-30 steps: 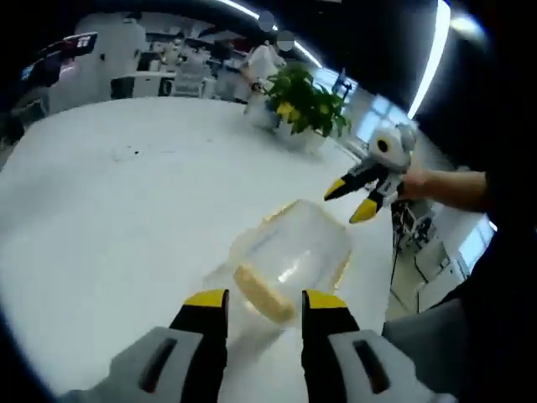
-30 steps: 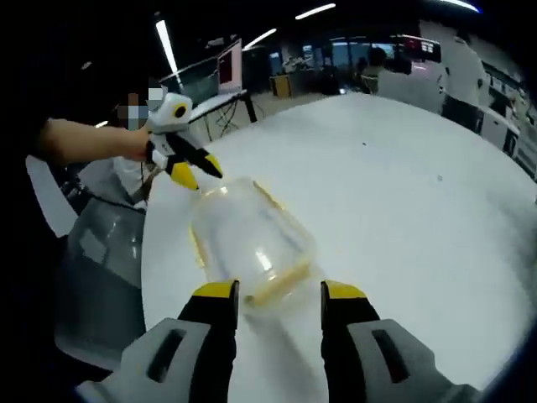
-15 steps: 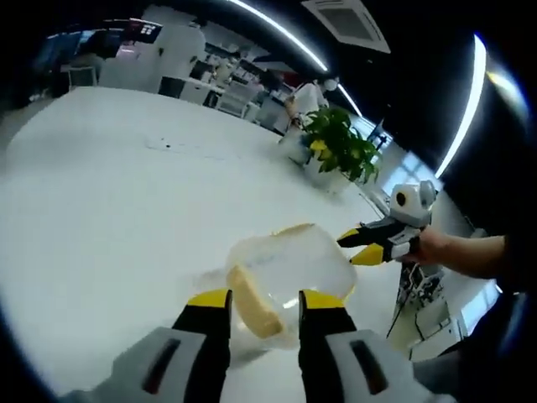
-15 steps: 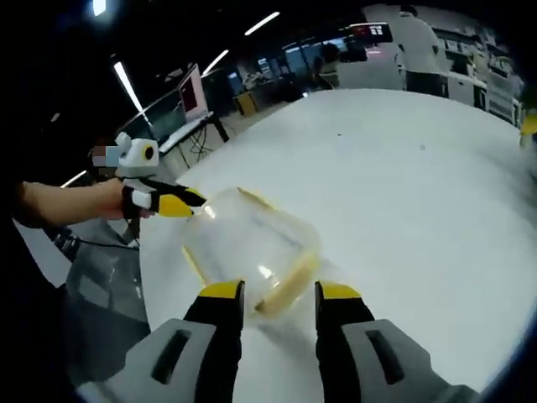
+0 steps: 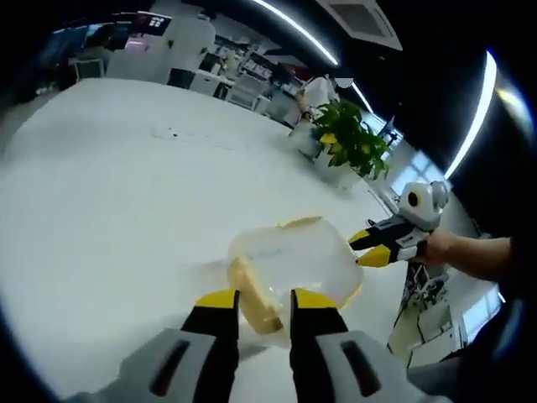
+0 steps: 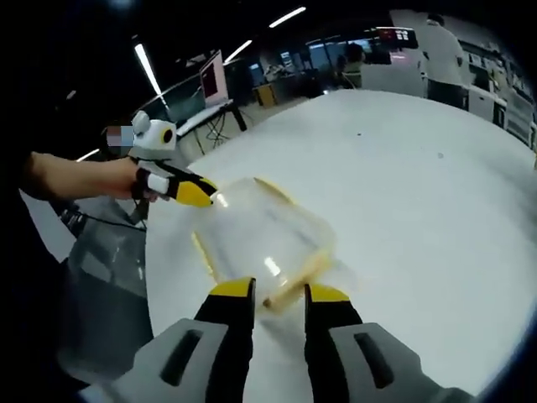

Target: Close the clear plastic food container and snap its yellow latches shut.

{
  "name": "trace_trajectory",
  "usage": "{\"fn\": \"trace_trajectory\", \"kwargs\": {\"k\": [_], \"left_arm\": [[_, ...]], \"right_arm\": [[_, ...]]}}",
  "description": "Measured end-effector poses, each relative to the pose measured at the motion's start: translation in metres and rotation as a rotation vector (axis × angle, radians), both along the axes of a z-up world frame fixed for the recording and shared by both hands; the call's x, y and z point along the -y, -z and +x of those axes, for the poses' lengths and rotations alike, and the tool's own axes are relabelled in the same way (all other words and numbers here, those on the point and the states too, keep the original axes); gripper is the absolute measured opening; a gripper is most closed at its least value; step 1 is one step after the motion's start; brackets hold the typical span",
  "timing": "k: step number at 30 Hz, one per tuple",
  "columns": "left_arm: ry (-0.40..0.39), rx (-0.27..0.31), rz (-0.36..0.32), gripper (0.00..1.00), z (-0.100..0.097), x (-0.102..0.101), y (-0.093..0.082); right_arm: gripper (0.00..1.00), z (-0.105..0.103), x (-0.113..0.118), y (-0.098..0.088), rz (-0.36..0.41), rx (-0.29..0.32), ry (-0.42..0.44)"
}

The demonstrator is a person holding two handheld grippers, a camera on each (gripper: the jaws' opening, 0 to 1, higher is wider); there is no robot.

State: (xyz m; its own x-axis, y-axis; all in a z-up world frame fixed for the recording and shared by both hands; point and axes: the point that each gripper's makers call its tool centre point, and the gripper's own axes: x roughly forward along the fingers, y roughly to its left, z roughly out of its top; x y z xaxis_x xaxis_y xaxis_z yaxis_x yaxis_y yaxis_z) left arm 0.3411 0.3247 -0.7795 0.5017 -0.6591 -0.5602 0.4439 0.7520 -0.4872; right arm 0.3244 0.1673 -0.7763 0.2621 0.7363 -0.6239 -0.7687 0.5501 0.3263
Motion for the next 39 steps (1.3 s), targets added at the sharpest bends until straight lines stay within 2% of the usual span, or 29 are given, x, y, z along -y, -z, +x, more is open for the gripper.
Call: {"fn": "trace_trajectory", "kwargs": {"k": [1,2,3,4,10,13,18,19,21,24,26,28,29,33,34,39], "left_arm": [[0.002,-0.01,-0.011,0.11,0.0,0.002,0.001],[-0.067,-0.019,-0.033,0.11,0.005,0.0,-0.001],[-0.027,-0.033,-0.018,0.1,0.0,0.0,-0.001],[-0.017,-0.035,-0.002,0.1,-0.001,0.001,-0.002],[-0.021,-0.049,0.025,0.12,-0.001,0.001,0.001],[-0.029,-0.029,0.028,0.13,-0.003,0.001,0.0],[-0.015,-0.026,0.001,0.15,0.001,0.0,0.002],[0.01,0.005,0.023,0.15,0.002,0.001,0.0],[0.029,0.028,0.049,0.15,0.002,0.001,-0.002],[0.06,0.068,0.105,0.16,0.004,0.001,-0.004],[0.092,0.121,0.165,0.16,0.007,0.002,-0.006],[0.083,0.112,0.188,0.16,0.007,0.003,-0.007],[0.084,0.115,0.212,0.15,0.009,0.002,-0.008],[0.12,0.203,0.263,0.15,0.017,0.005,-0.022],[0.151,0.247,0.273,0.15,0.019,0.009,-0.028],[0.298,0.314,0.351,0.12,0.015,0.025,-0.027]], "right_arm": [[0.18,0.006,0.0,0.002,0.002,-0.005,0.02],[0.18,0.008,0.001,0.001,0.012,0.001,0.022],[0.18,0.008,0.002,0.002,0.023,-0.031,0.037],[0.18,0.007,0.003,0.003,0.016,-0.029,0.031],[0.19,0.006,0.001,0.001,0.007,-0.031,0.05],[0.19,0.005,0.001,0.0,-0.001,-0.039,0.074],[0.19,0.003,0.001,-0.002,-0.059,0.006,0.123],[0.19,0.003,0.0,-0.002,-0.068,0.02,0.123],[0.19,0.002,0.0,-0.004,-0.076,0.043,0.119],[0.2,0.005,0.001,-0.002,-0.067,0.04,0.12],[0.21,0.006,0.001,-0.002,-0.068,0.039,0.108],[0.21,0.006,0.0,-0.003,-0.098,0.058,0.073],[0.22,0.006,0.0,-0.004,-0.135,0.093,0.036],[0.22,0.006,0.001,-0.007,-0.217,0.175,-0.079],[0.21,0.007,0.0,-0.009,-0.219,0.191,-0.095],[0.18,0.018,-0.004,-0.021,-0.186,0.227,-0.091]]}}
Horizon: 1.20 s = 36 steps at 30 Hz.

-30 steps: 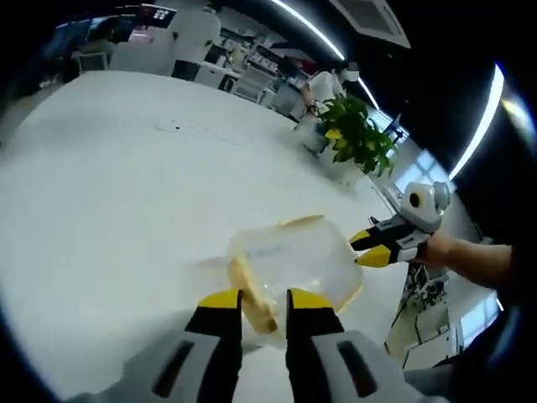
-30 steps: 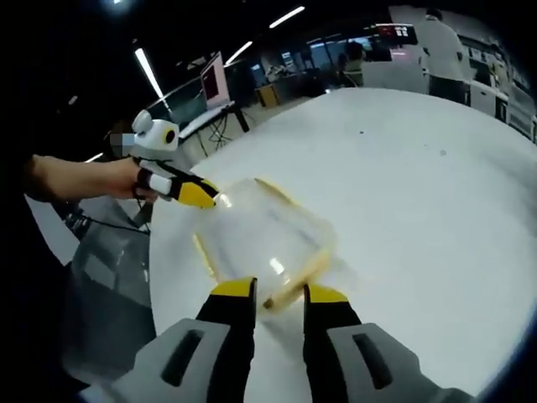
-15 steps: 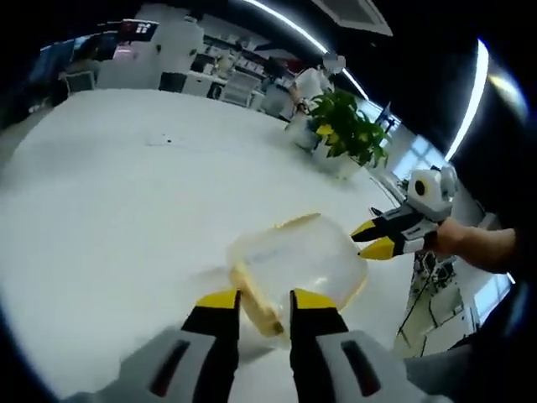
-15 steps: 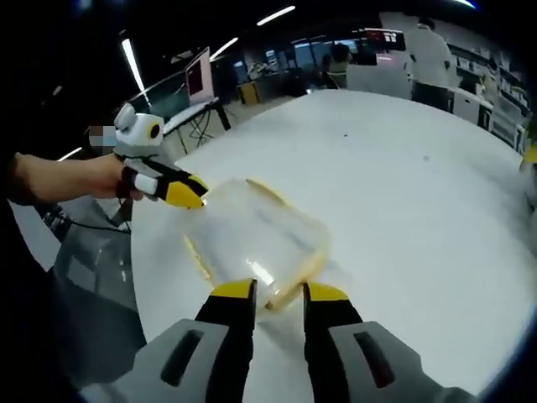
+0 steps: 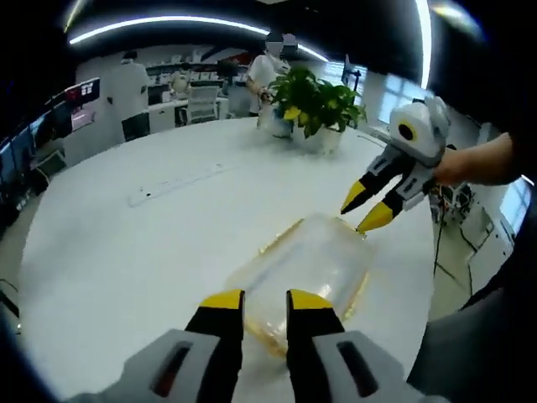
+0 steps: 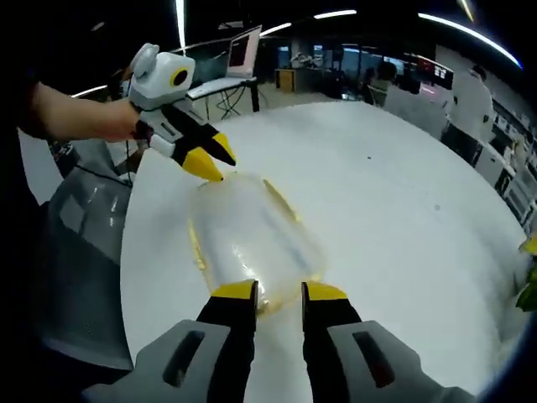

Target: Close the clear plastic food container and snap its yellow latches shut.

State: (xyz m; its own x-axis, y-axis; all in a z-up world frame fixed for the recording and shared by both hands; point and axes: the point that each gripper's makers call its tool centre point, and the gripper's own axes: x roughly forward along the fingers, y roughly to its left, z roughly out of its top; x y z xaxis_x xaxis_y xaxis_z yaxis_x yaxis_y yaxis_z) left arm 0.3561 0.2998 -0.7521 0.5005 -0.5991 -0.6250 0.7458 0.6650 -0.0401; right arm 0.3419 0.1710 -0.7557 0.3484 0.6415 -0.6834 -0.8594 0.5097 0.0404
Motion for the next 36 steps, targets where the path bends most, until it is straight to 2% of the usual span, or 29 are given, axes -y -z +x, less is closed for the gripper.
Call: {"fn": "trace_trajectory", "kwargs": {"k": [1,3,6,8,9,13,15,19,23,25,30,36], "left_arm": [[0.013,0.006,0.015,0.12,0.0,0.002,0.001],[0.065,0.042,0.024,0.09,-0.001,0.01,-0.001],[0.11,0.026,0.021,0.03,-0.005,0.02,0.002],[0.13,0.038,0.026,0.03,-0.006,0.025,0.002],[0.138,0.04,0.031,0.02,-0.006,0.027,0.002],[0.189,0.049,0.028,0.0,-0.012,0.037,0.002],[0.216,0.025,0.03,0.0,-0.018,0.043,0.004],[0.282,0.04,0.073,0.0,-0.026,0.051,0.009],[0.298,0.056,0.068,0.0,-0.031,0.057,0.006],[0.28,0.048,0.033,0.0,-0.031,0.061,0.004],[0.285,0.061,0.041,0.0,-0.032,0.065,0.004],[0.303,0.07,0.049,0.0,-0.041,0.066,0.001]], "right_arm": [[0.17,0.0,-0.005,-0.004,0.036,0.003,-0.017],[0.11,0.0,-0.01,-0.006,0.053,-0.002,-0.036],[0.04,0.002,-0.019,-0.007,0.069,0.005,-0.061],[0.04,0.003,-0.027,-0.009,0.085,0.015,-0.07],[0.01,0.002,-0.035,-0.011,0.087,0.032,-0.102],[0.0,0.006,-0.05,-0.007,0.083,0.039,-0.125],[0.0,0.009,-0.059,-0.005,0.075,0.039,-0.132],[0.0,0.014,-0.068,0.002,0.037,0.038,-0.153],[0.0,0.022,-0.072,0.0,0.035,0.044,-0.149],[0.0,0.026,-0.072,-0.003,0.044,0.039,-0.141],[0.0,0.041,-0.065,-0.001,0.013,0.049,-0.134],[0.0,0.048,-0.063,-0.001,-0.005,0.022,-0.154]]}}
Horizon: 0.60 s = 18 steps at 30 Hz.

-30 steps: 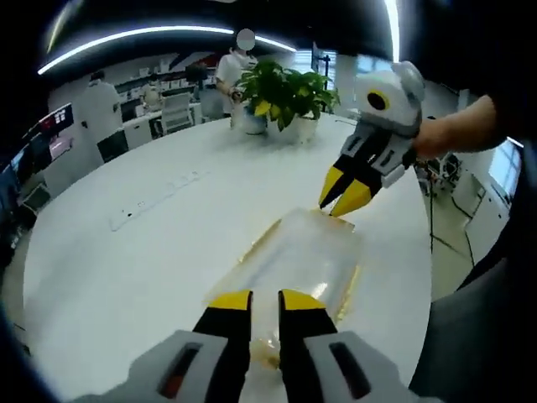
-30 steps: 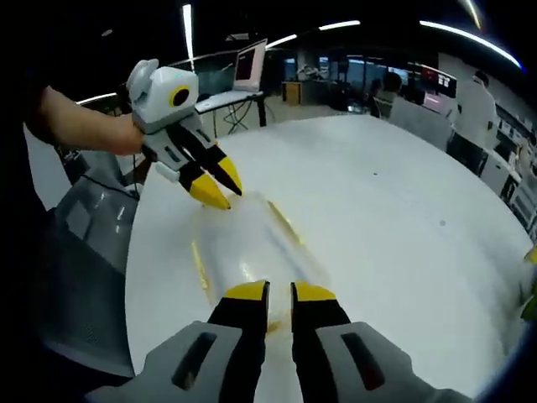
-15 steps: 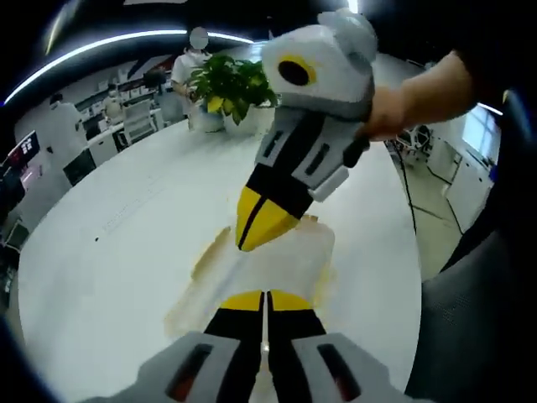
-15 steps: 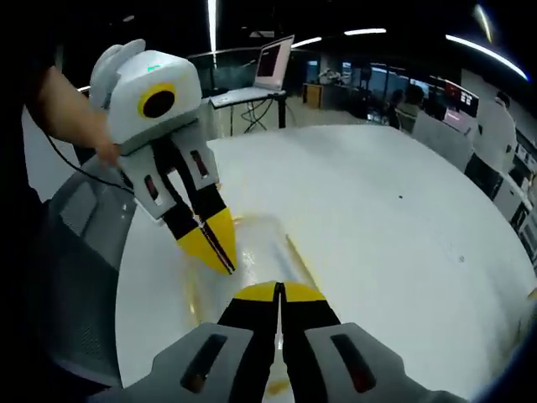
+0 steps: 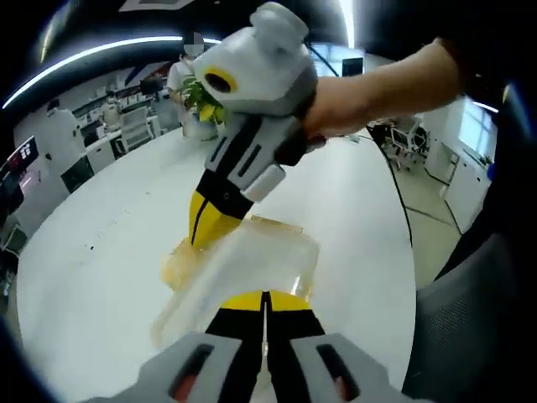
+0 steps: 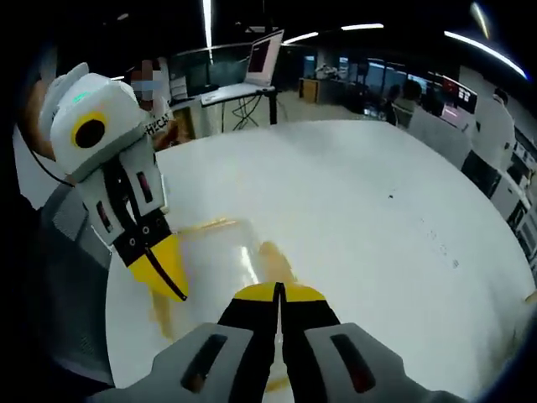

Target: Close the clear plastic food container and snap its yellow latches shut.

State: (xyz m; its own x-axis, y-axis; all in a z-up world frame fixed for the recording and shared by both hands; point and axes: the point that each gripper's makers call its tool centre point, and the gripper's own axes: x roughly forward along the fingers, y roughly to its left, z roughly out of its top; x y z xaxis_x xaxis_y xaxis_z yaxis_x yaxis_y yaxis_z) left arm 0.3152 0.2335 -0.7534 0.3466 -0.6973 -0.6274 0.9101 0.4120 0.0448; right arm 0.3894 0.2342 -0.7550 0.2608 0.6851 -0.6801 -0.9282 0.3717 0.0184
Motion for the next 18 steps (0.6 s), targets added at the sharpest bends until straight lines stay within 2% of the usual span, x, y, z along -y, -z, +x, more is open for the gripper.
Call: {"fn": "trace_trajectory", "kwargs": {"k": [2,3,6,8,12,18], "left_arm": [[0.016,0.013,0.012,0.0,-0.004,0.001,0.001],[0.031,0.039,0.014,0.0,-0.004,0.001,0.0],[0.04,0.048,0.016,0.0,-0.009,0.003,0.0],[0.055,0.06,0.026,0.0,-0.011,0.004,0.0],[0.087,0.079,0.053,0.0,-0.017,0.003,0.003],[0.095,0.09,0.063,0.0,-0.024,0.004,0.006]], "right_arm": [[0.0,0.0,0.0,0.002,-0.026,0.001,-0.033],[0.0,0.0,-0.001,0.002,-0.034,-0.014,-0.042],[0.0,-0.001,-0.004,0.005,-0.056,-0.068,-0.073],[0.0,0.001,-0.005,0.007,-0.085,-0.072,-0.105],[0.0,-0.003,-0.006,0.011,-0.121,-0.155,-0.144],[0.0,-0.002,-0.009,0.008,-0.145,-0.144,-0.19]]}}
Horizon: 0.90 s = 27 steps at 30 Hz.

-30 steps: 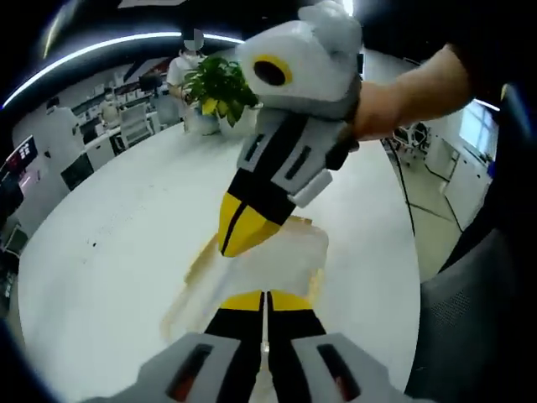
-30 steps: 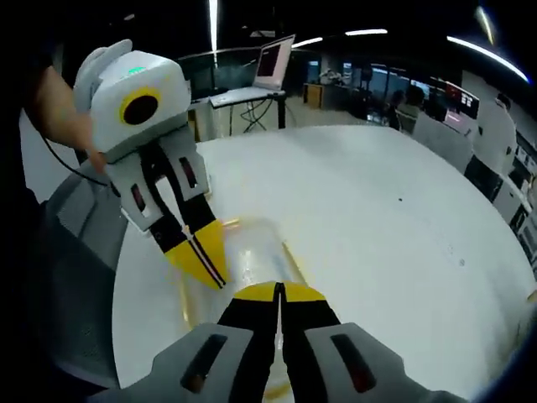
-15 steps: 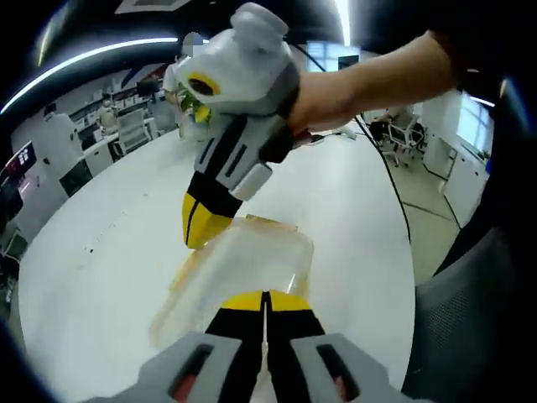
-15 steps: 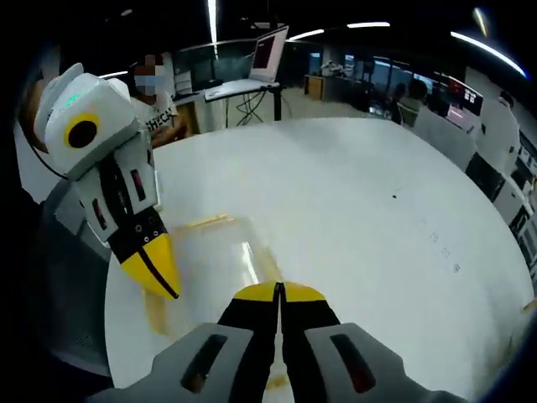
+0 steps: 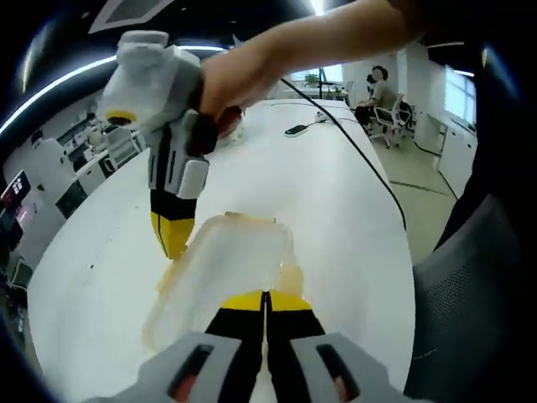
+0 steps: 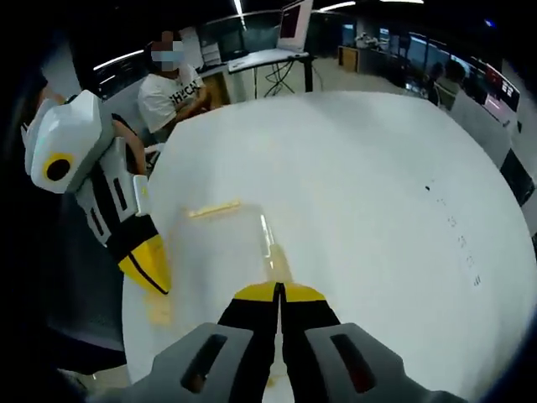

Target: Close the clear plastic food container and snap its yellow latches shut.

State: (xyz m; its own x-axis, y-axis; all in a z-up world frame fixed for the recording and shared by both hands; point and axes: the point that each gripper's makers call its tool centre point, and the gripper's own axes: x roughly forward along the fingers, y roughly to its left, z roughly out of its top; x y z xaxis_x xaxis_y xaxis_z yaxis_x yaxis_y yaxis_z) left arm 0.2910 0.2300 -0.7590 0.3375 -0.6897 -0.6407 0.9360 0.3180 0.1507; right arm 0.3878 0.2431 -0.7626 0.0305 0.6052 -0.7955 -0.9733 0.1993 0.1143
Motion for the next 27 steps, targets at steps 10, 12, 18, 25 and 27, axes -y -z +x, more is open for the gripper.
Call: {"fn": "trace_trajectory", "kwargs": {"k": [10,12,18,25,27], "left_arm": [[0.078,0.13,0.1,0.0,-0.009,0.002,0.003],[0.068,0.143,0.098,0.0,-0.006,0.002,0.001],[0.048,0.122,0.101,0.0,-0.002,-0.002,0.002],[0.064,0.124,0.12,0.06,-0.002,-0.002,0.002],[0.096,0.132,0.15,0.07,-0.007,-0.001,0.007]], "right_arm": [[0.0,-0.001,0.001,0.003,-0.024,-0.001,-0.023],[0.0,-0.002,0.001,0.002,-0.025,-0.001,-0.028],[0.0,0.002,-0.001,0.002,-0.043,0.011,-0.081],[0.0,-0.01,-0.009,-0.007,0.001,-0.066,-0.119],[0.04,-0.009,-0.008,-0.005,-0.025,-0.047,-0.131]]}}
